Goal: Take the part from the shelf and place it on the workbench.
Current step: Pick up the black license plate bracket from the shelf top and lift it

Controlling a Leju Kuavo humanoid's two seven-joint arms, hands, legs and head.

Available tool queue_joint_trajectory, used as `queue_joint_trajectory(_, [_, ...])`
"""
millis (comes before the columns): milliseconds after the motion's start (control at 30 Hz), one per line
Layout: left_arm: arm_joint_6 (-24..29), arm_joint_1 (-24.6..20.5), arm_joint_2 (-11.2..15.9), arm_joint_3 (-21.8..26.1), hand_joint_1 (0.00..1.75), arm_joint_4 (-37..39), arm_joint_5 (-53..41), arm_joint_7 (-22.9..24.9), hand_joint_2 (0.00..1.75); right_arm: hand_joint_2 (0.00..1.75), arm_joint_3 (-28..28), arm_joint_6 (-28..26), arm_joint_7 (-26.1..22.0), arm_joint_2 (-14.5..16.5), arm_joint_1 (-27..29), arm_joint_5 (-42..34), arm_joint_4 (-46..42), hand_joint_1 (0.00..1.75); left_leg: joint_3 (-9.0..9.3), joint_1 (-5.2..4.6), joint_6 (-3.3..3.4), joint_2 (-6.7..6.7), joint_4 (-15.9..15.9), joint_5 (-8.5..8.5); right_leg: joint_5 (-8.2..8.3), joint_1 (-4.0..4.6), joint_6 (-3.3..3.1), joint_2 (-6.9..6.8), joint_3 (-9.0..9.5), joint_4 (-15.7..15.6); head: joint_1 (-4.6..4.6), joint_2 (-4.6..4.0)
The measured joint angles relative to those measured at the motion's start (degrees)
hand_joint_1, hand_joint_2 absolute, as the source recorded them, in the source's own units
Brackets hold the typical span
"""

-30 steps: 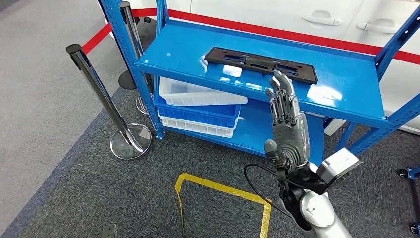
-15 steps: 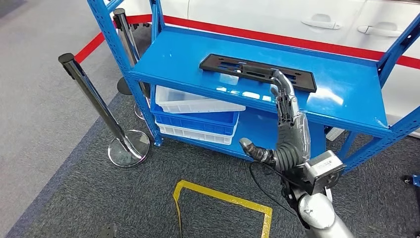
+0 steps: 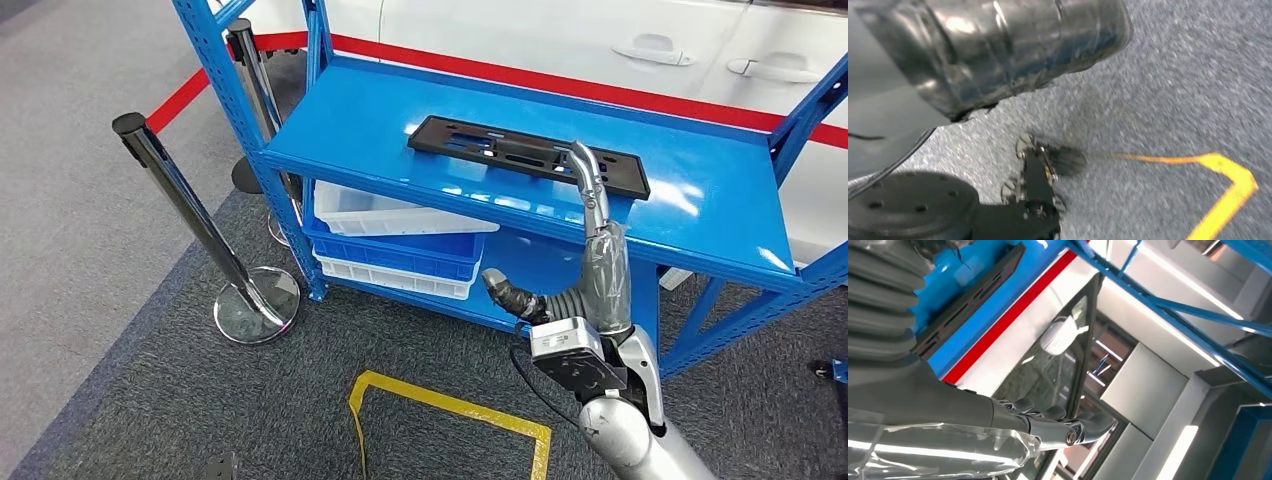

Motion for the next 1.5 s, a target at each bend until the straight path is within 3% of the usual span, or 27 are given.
queue_joint_trajectory(67, [0.1,-0.1,0.0,0.0,0.00,0.0,0.0,0.0,0.00,0.00,0.0,-0.5,0.8,-0.3,0.0,2.0,0.1,0.00,0.66,0.29,0.58,0.11,-0.6,-0.02,-2.29,0.05,0.38,-0.11,-2.22,4.5,0.17,0.00])
queue_joint_trajectory(133, [0.1,-0.2,0.0,0.0,0.00,0.0,0.1,0.1,0.00,0.00,0.0,-0.8,1.8,-0.5,0.2,3.6,0.4,0.00,0.99,0.24,1.02,0.09,-0.6,-0.40,-5.04,0.05,0.59,-0.12,-6.59,12.2,0.32,0.00])
queue_joint_trajectory(167, [0.2,-0.2,0.1,0.0,0.00,0.0,0.1,0.2,0.00,0.00,0.0,-1.0,2.3,-0.5,0.4,4.2,0.6,0.00,1.23,0.22,1.09,0.05,-0.6,-0.63,-5.40,0.02,0.66,-0.12,-8.41,14.9,0.31,0.00])
queue_joint_trajectory(200, [0.2,-0.1,0.1,0.0,0.00,0.0,0.1,0.3,0.00,0.00,0.0,-1.2,2.8,-0.6,0.5,4.6,0.8,0.00,1.55,0.21,1.07,-0.01,-0.6,-0.91,-4.60,0.00,0.69,-0.13,-9.26,15.6,0.32,0.00])
queue_joint_trajectory(233, [0.2,0.0,0.0,0.0,0.00,0.0,0.1,0.4,0.00,0.00,0.0,-1.5,3.1,-0.6,0.5,4.8,1.0,0.00,1.97,0.21,1.01,-0.08,-0.5,-1.24,-2.69,0.00,0.65,-0.13,-8.99,14.1,0.32,0.00])
queue_joint_trajectory(300, [0.2,0.0,0.0,0.0,0.00,0.0,0.1,0.5,0.00,0.00,0.0,-2.1,3.4,-0.7,0.5,4.2,1.3,0.00,2.72,0.17,0.70,-0.23,-0.3,-2.08,2.10,0.02,0.31,-0.13,-6.20,6.9,0.33,0.00])
queue_joint_trajectory(333, [0.2,0.0,0.0,-0.1,0.00,0.0,0.1,0.5,0.00,0.00,0.0,-2.5,3.3,-0.7,0.5,3.6,1.5,0.00,2.88,0.06,0.44,-0.32,0.0,-2.50,3.36,0.09,0.07,-0.12,-4.75,3.5,0.31,0.00])
queue_joint_trajectory(400, [0.3,-0.2,0.0,-0.1,0.00,0.0,0.0,0.5,0.00,0.00,-0.1,-3.1,3.2,-0.7,0.5,2.5,1.6,0.00,2.72,-0.13,-0.07,-0.37,0.3,-2.95,3.42,0.23,-0.45,0.03,-3.59,0.7,0.24,0.00])
queue_joint_trajectory(533, [0.5,-0.3,0.0,-0.2,0.00,0.0,0.0,0.6,0.00,0.00,-0.3,-3.3,2.7,-0.8,0.4,0.9,1.7,0.00,2.20,-0.04,-1.33,-0.04,2.1,-4.48,3.05,-0.08,-1.53,0.50,-2.90,-0.1,0.06,0.00])
queue_joint_trajectory(633, [0.6,-0.3,0.0,-0.3,0.00,0.0,-0.1,0.6,0.00,0.00,-0.3,-3.3,2.3,-0.9,0.4,-0.4,1.8,0.00,-2.95,0.32,-2.29,0.00,11.9,-8.44,2.70,-0.22,-2.13,0.88,-2.31,-0.3,-0.10,0.00])
queue_joint_trajectory(667, [0.6,-0.3,0.0,-0.4,0.00,0.0,-0.1,0.7,0.00,0.00,-0.3,-3.3,2.2,-0.9,0.5,-0.7,1.8,0.00,-4.82,0.44,-2.45,0.00,14.8,-9.04,2.59,-0.21,-2.18,1.19,-2.22,-0.3,-0.10,0.00])
queue_joint_trajectory(700, [0.6,-0.2,0.0,-0.4,0.00,0.0,-0.1,0.7,0.00,0.00,-0.3,-3.3,2.1,-0.9,0.5,-1.1,1.9,0.00,-5.87,0.51,-2.52,0.00,15.9,-8.60,2.49,-0.21,-2.18,1.62,-2.09,-0.2,-0.09,0.00])
queue_joint_trajectory(733, [0.6,-0.2,0.0,-0.4,0.00,0.0,-0.1,0.7,0.00,0.00,-0.3,-3.3,2.0,-0.9,0.6,-1.5,2.0,0.00,-5.88,0.55,-2.48,-0.06,14.8,-7.05,2.37,-0.22,-2.12,2.19,-1.91,-0.2,-0.10,0.00])
queue_joint_trajectory(767, [0.7,-0.1,0.0,-0.4,0.00,0.0,0.0,0.7,0.00,0.00,-0.3,-3.3,1.9,-0.9,0.6,-1.8,2.0,0.00,-4.85,0.56,-2.32,-0.34,11.7,-4.68,2.25,-0.24,-2.01,2.80,-1.68,-0.2,-0.11,0.00])
queue_joint_trajectory(833, [0.7,0.0,0.0,-0.4,0.00,0.0,0.0,0.7,0.00,0.00,-0.3,-3.3,1.6,-0.9,0.6,-2.3,2.0,0.00,-1.87,0.62,-1.76,-2.30,4.4,-0.85,2.00,-0.32,-1.67,4.00,-1.38,-0.2,-0.05,0.00])
queue_joint_trajectory(900, [0.7,-0.1,0.1,-0.5,0.00,0.0,0.0,0.7,0.00,0.00,-0.3,-3.3,1.4,-0.9,0.6,-2.8,2.0,0.00,-0.22,0.53,-1.30,-3.78,0.9,-0.23,1.97,-0.55,-1.06,5.06,-1.56,-0.2,-0.03,0.00])
queue_joint_trajectory(967, [0.7,-0.2,0.1,-0.7,0.00,0.0,0.0,0.8,0.00,0.00,-0.3,-3.3,1.3,-0.9,0.7,-3.0,2.0,0.00,0.24,0.45,-0.91,-3.05,0.3,-0.53,2.13,-0.70,-0.27,6.18,-1.70,-0.6,-0.04,0.00])
queue_joint_trajectory(1000, [0.7,-0.2,0.0,-0.7,0.00,0.0,0.0,0.8,0.00,0.00,-0.4,-3.3,1.2,-0.9,0.8,-3.1,2.0,0.00,0.57,0.54,-0.63,-2.49,-0.1,-0.45,2.03,-0.61,0.05,5.84,-1.76,-0.5,0.01,0.00])
queue_joint_trajectory(1067, [0.7,-0.2,0.0,-0.9,0.00,0.0,0.0,0.8,0.00,0.00,-0.6,-3.4,1.1,-1.0,0.8,-3.3,2.0,0.00,1.35,0.76,-0.05,-1.34,-1.0,-0.29,0.43,-0.30,0.53,3.42,-3.02,2.3,0.23,0.00])
queue_joint_trajectory(1133, [0.8,-0.2,0.0,-1.1,0.00,0.0,0.0,0.8,0.00,0.00,-0.7,-3.6,0.8,-1.0,0.8,-4.1,2.1,0.00,1.79,0.62,0.41,-0.40,-1.2,-0.49,-2.77,-0.31,0.75,0.83,-6.53,9.2,0.47,0.00])
queue_joint_trajectory(1167, [0.8,-0.2,0.0,-1.1,0.00,0.0,0.0,0.9,0.00,0.00,-0.7,-3.7,0.5,-1.0,1.0,-4.8,2.1,0.00,1.87,0.56,0.57,-0.04,-1.1,-0.67,-3.90,-0.37,0.83,0.42,-8.39,12.6,0.53,0.00])
queue_joint_trajectory(1200, [0.8,-0.2,0.0,-1.2,0.00,0.0,0.0,0.9,0.00,0.00,-0.7,-3.9,0.2,-1.0,1.2,-5.3,2.2,0.00,1.96,0.53,0.60,0.23,-1.0,-0.86,-4.03,-0.41,0.89,0.26,-9.49,14.4,0.55,0.00])
queue_joint_trajectory(1233, [0.8,-0.2,0.0,-1.2,0.00,0.0,0.0,0.9,0.00,0.00,-0.8,-4.0,0.0,-1.0,1.3,-5.8,2.2,0.00,2.11,0.53,0.57,0.40,-0.8,-1.09,-2.99,-0.43,0.91,0.18,-9.47,14.1,0.55,0.00])
queue_joint_trajectory(1267, [0.9,-0.2,0.0,-1.3,0.00,0.0,0.0,0.9,0.00,0.00,-0.8,-4.1,-0.3,-1.0,1.4,-6.0,2.2,0.00,2.33,0.53,0.47,0.51,-0.7,-1.35,-1.09,-0.45,0.88,0.11,-8.35,11.6,0.55,0.00])
queue_joint_trajectory(1333, [0.9,-0.2,0.0,-1.3,0.00,0.0,0.0,0.9,0.00,0.00,-0.8,-4.1,-0.6,-1.0,1.3,-6.2,2.2,0.00,2.69,0.40,0.06,0.59,-0.2,-2.02,2.28,-0.31,0.61,-0.25,-4.71,4.2,0.56,0.00])
queue_joint_trajectory(1400, [0.9,-0.2,-0.1,-1.4,0.00,0.0,0.0,0.9,0.00,0.00,-0.8,-4.2,-0.8,-1.0,1.3,-6.3,2.2,0.00,2.71,0.18,-0.53,0.58,0.2,-2.48,2.93,-0.05,0.17,-0.48,-2.70,0.4,0.49,0.00])
queue_joint_trajectory(1500, [0.9,-0.2,0.0,-1.4,0.00,0.0,0.0,0.9,0.00,0.00,-0.8,-4.2,-0.9,-1.0,1.3,-6.5,2.2,0.00,2.76,0.21,-1.36,0.72,0.3,-2.88,2.70,-0.03,-0.66,-0.25,-2.37,0.0,0.42,0.00])
